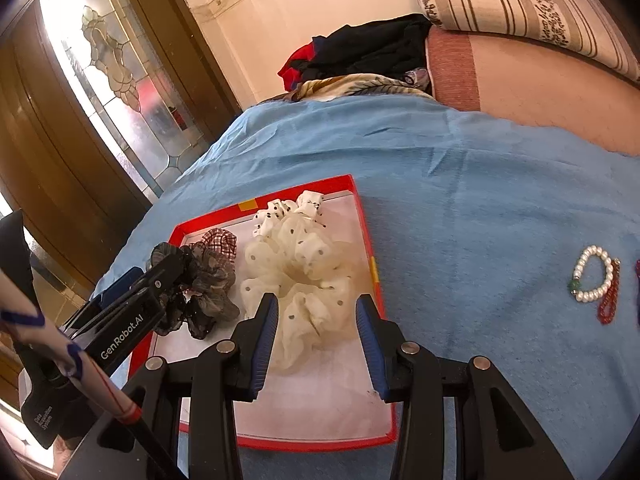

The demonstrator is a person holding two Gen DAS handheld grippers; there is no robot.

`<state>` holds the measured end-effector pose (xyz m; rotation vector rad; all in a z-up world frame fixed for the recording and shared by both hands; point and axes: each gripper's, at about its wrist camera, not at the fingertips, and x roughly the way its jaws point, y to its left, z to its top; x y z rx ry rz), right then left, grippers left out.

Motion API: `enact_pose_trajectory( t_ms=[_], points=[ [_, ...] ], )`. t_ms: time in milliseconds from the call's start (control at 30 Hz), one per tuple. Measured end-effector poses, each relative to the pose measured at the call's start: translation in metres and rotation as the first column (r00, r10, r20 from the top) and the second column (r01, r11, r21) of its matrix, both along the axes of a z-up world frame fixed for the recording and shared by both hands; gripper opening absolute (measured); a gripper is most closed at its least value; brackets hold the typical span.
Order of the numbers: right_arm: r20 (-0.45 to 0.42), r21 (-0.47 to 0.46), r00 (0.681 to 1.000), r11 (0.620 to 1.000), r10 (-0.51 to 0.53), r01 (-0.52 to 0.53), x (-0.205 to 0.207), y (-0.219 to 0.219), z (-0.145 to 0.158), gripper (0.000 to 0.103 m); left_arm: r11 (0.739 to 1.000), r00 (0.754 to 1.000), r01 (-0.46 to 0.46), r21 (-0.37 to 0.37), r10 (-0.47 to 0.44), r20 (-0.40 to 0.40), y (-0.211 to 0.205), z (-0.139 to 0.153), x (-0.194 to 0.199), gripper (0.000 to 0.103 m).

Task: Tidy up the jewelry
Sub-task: 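Lower both scrunchies into the box and open both grippers, then move both open tools away from the box toward the bracelets on the bed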

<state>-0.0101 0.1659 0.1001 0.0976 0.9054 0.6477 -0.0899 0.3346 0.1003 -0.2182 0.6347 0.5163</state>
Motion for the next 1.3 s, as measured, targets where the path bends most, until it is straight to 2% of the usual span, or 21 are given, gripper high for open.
enact_pose_trajectory(
  t_ms=[433,867,1300],
  points=[
    [-0.028,0.031,0.997,0.997,-0.070,0.071,-0.003,-0.037,-0.006,0.044,0.995,0.998,0.055,0.080,-0.058,0.031,-0.032,0.011,0.005,0.059],
    [-0.027,0.034,0.996,0.995,-0.088,0.089,-0.009,-0.056,-0.006,0.044,0.989,0.993,0.104,0.107,-0.109,0.039,-0.056,0.014,0.012,0.059],
    [-0.033,0.033,0.988,0.987,-0.153,0.154,-0.005,-0.106,-0.008,0.044,0.974,0.983,0.177,0.138,-0.183,0.029,-0.094,0.013,0.027,0.060]
  ],
)
